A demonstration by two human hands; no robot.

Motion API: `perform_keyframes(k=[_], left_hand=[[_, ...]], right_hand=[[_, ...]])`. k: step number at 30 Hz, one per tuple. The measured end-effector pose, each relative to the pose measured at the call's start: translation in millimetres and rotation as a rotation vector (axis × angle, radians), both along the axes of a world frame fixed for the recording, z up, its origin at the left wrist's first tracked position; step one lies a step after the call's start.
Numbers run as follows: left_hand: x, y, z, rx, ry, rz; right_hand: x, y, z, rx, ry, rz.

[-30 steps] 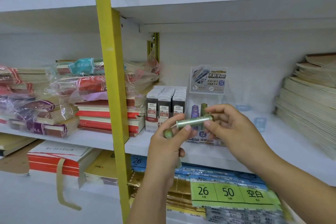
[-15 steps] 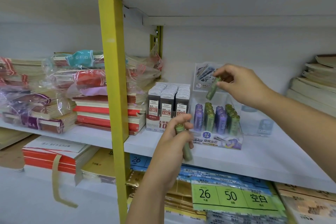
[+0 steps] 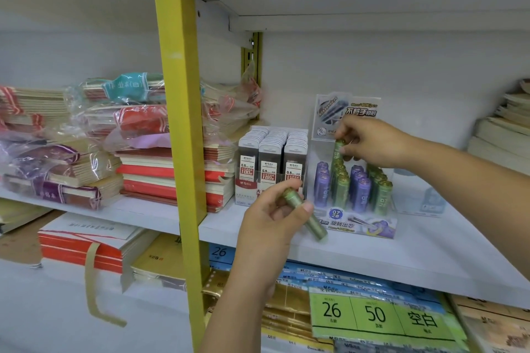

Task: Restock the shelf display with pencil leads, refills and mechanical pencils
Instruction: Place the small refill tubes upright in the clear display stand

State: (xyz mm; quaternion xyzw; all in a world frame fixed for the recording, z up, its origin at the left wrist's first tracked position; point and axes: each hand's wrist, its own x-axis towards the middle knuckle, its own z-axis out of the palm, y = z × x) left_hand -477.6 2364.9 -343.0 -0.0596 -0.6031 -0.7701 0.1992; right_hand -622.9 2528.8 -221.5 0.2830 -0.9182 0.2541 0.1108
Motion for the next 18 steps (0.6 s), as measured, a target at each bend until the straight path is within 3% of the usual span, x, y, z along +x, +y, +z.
perform_keyframes(k=[10, 18], left_hand=[[2.2, -0.5, 3.3, -0.018, 0.088, 0.023], [4.7, -2.0, 3.7, -0.011, 0.058, 0.067]], right_hand=[[-0.2, 1.6, -5.5, 0.093, 0.123, 0.054], [-8.0, 4.3, -8.2, 0.198, -0.02, 0.039]])
